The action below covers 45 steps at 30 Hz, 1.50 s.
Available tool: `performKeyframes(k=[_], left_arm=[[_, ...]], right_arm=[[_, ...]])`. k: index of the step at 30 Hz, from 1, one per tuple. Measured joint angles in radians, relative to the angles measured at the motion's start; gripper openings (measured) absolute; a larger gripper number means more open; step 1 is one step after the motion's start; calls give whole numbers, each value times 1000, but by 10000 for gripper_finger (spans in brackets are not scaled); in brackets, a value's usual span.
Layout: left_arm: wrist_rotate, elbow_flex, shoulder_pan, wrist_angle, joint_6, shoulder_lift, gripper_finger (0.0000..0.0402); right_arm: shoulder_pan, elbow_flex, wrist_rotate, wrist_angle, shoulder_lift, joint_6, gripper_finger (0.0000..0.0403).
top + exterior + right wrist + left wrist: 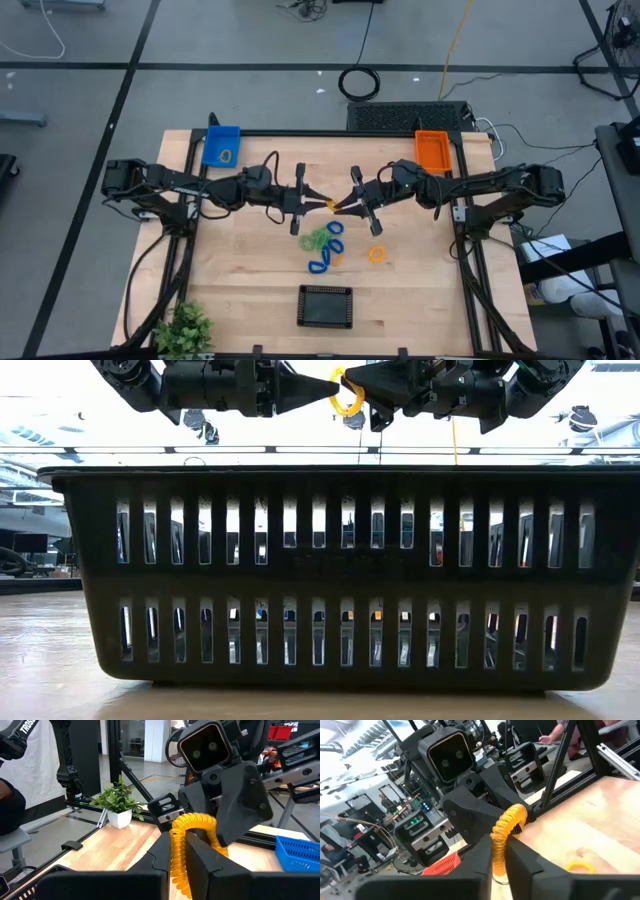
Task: Sort spring keychains into baskets
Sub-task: Put the orange spring keychain into the blue basket
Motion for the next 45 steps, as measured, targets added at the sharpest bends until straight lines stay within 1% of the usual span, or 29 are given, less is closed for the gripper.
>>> performKeyframes(k=[1, 3, 7, 9, 11, 13, 17, 19, 21, 23, 27, 29, 31, 32, 35, 37, 38, 41, 43, 45], left_arm=[[0, 0, 0, 1, 4, 0, 17], [0, 0, 0, 1, 0, 0, 15], [-4, 0, -1, 1, -9, 0, 37], [-19, 0, -1, 0, -9, 0, 37], [-53, 0, -1, -11, 6, -4, 27], [-102, 0, -1, -63, 26, -26, 13], [-187, 0, -3, -178, 33, -82, 14], [-231, 0, -12, -229, 24, -115, 20], [-267, 0, -24, -266, 24, -145, 20], [-277, 0, -36, -296, 24, -163, 12], [-288, 0, -54, -311, 23, -172, 9], [-331, 0, -62, -315, 24, -172, 13], [-411, 0, -69, -336, 32, -172, 13], [-471, 0, -73, -356, 39, -172, 10], [-692, 0, -82, -437, 36, -182, 8], [-846, 0, -85, -492, 1, -207, 10], [-908, 2, -81, -509, -22, -212, 14], [-1099, -2, -64, -633, -111, -250, 17], [-1175, 2, -34, -698, -203, -278, 11], [-1203, -1, 11, -814, -336, -312, 8]], right_arm=[[0, 0, 0, 0, 0, 3, 26], [0, 0, 0, -3, 0, 3, 32], [0, 0, 0, -16, 0, 3, 43], [0, 0, 0, -16, 0, 3, 47], [0, 0, 0, -17, 0, 3, 49], [-1, 0, 1, -22, 0, 3, 49], [-1, 0, 8, -38, 0, 6, 52], [-2, 1, 35, -52, 0, 7, 59], [-3, 1, 73, -74, 0, 2, 72], [-2, 1, 113, -95, 0, -8, 91], [-2, 1, 185, -105, 0, -10, 140], [-2, 1, 214, -105, 0, 5, 165], [-3, 1, 224, -105, 0, 10, 188], [-2, 1, 233, -105, 0, 10, 198], [-2, 1, 236, -105, 0, 10, 222], [-2, 1, 236, -105, 0, 10, 234], [-2, 1, 236, -105, 0, 11, 238], [-2, 1, 236, -105, 0, 11, 246], [-2, 1, 236, -105, 0, 11, 247], [-2, 1, 236, -105, 0, 11, 246]])
